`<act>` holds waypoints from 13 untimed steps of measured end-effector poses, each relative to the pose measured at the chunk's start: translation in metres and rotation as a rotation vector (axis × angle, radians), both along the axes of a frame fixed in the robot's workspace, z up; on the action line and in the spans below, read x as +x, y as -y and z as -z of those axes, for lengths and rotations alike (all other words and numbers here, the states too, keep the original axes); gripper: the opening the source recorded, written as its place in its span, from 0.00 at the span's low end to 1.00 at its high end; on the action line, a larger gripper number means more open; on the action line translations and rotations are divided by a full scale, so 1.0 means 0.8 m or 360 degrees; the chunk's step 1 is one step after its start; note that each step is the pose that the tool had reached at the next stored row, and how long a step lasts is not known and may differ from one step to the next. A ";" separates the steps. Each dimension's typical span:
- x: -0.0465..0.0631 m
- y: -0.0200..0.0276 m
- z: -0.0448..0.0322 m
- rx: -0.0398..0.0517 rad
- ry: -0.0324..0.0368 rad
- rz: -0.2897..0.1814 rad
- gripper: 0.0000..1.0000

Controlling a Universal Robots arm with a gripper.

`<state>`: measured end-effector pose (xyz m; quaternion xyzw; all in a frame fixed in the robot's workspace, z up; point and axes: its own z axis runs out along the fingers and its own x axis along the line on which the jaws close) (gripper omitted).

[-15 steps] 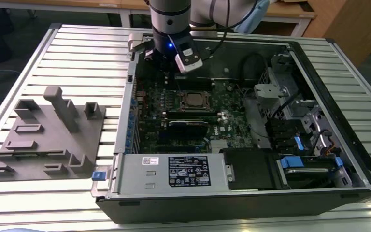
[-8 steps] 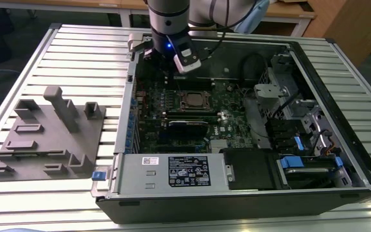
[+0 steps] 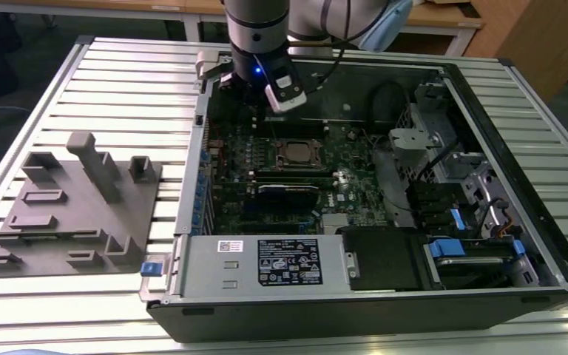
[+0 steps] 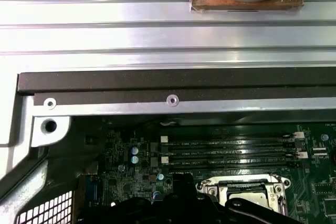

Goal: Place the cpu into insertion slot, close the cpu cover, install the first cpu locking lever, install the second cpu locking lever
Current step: 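Install the first cpu locking lever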

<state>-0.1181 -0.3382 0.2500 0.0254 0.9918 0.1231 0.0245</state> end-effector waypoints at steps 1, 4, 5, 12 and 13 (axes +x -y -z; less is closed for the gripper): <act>0.001 0.0001 0.0000 0.0000 0.0000 0.0000 0.10; 0.005 0.0000 0.0000 0.0000 0.0000 0.0000 0.10; 0.008 0.0000 0.0000 0.0000 0.0000 0.0000 0.10; 0.032 0.0001 0.0000 0.0000 0.0000 0.0000 0.10; 0.034 0.0001 0.0000 0.0000 0.0000 0.0000 0.10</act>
